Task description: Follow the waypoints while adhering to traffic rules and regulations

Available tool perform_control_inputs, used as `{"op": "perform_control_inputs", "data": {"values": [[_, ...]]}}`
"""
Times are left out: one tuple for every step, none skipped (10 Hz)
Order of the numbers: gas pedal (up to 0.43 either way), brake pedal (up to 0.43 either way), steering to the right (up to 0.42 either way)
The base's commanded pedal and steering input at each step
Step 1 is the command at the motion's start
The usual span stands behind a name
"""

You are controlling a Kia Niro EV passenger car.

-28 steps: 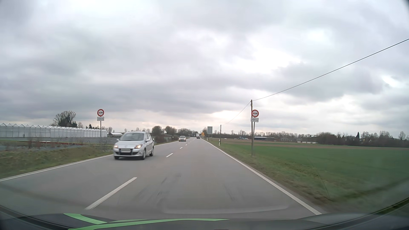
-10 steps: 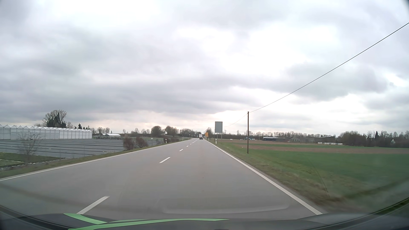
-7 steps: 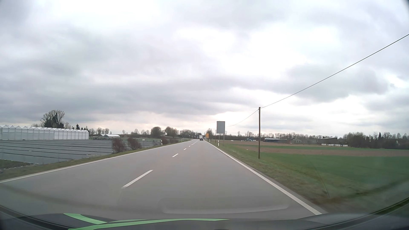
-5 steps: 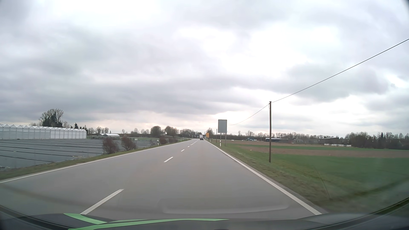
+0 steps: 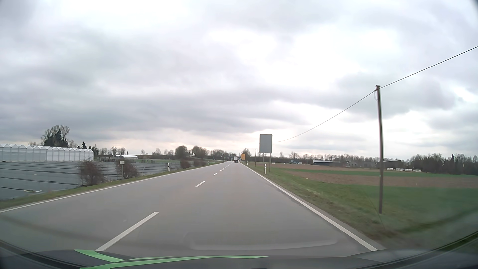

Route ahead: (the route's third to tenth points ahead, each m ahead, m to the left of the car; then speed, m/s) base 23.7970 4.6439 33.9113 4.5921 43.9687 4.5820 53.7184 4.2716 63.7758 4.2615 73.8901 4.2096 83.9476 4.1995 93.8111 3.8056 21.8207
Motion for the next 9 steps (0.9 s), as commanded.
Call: {"op": "perform_control_inputs", "data": {"values": [[0.177,0.0,0.001],[0.177,0.0,0.001],[0.169,0.0,0.001],[0.169,0.0,0.001],[0.169,0.0,0.001],[0.157,0.0,0.001],[0.157,0.0,0.001],[0.157,0.0,0.001],[0.157,0.0,0.001]]}}
